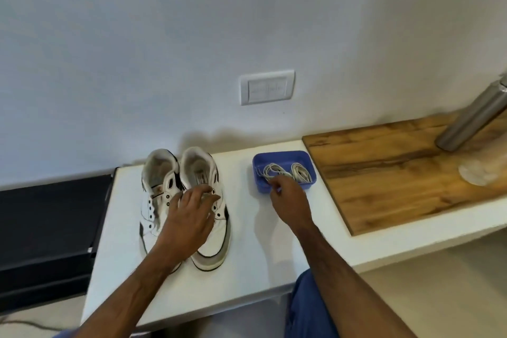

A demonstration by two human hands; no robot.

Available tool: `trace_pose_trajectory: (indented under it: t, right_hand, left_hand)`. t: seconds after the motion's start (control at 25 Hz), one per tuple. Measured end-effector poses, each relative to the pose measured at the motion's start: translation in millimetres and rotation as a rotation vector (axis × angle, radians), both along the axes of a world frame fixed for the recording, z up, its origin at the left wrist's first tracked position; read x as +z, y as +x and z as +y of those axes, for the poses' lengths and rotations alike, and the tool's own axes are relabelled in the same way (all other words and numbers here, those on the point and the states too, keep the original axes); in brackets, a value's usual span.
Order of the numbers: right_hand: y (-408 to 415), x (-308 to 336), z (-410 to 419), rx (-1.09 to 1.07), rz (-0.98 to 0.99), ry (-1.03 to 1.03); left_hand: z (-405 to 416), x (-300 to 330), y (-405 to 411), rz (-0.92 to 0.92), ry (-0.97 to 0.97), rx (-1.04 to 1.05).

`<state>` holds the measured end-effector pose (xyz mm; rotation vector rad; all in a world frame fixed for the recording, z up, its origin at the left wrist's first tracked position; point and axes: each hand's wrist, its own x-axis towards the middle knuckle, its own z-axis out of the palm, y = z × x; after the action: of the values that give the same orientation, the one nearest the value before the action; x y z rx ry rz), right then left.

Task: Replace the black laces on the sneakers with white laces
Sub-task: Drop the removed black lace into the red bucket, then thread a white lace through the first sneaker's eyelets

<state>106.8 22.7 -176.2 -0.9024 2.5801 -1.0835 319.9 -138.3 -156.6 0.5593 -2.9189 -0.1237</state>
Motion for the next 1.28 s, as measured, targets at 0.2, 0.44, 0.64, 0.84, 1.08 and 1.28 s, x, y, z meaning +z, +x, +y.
trace_pose_trajectory:
  t: [0.2, 0.44, 0.64, 0.84, 1.08, 1.28]
  right_hand:
    - [-19, -4, -28, -0.054, 0.226, 0.058]
    - [-33, -8, -62, 0.016, 0.311, 0.415]
    - [-43, -12, -76, 0.005, 0.266, 0.518]
    - [-44, -13, -76, 0.013, 0.252, 0.512]
    - [-36, 14, -72, 0.050, -0.088, -0.282]
    - [8, 71, -86, 0.429, -0.291, -0.587]
  left_hand:
    - [-6, -26, 7, 0.133, 0.000, -0.054]
    - [-15, -30, 3, 0.196, 0.005, -0.077]
    - [-18, -37, 0, 0.242, 0.036, -0.070]
    - [-19, -38, -1, 0.275, 0.044, -0.075]
    - [-16, -25, 0, 0.318, 0.112, -0.080]
    - [-15, -3, -1, 0.478, 0.516, 0.014]
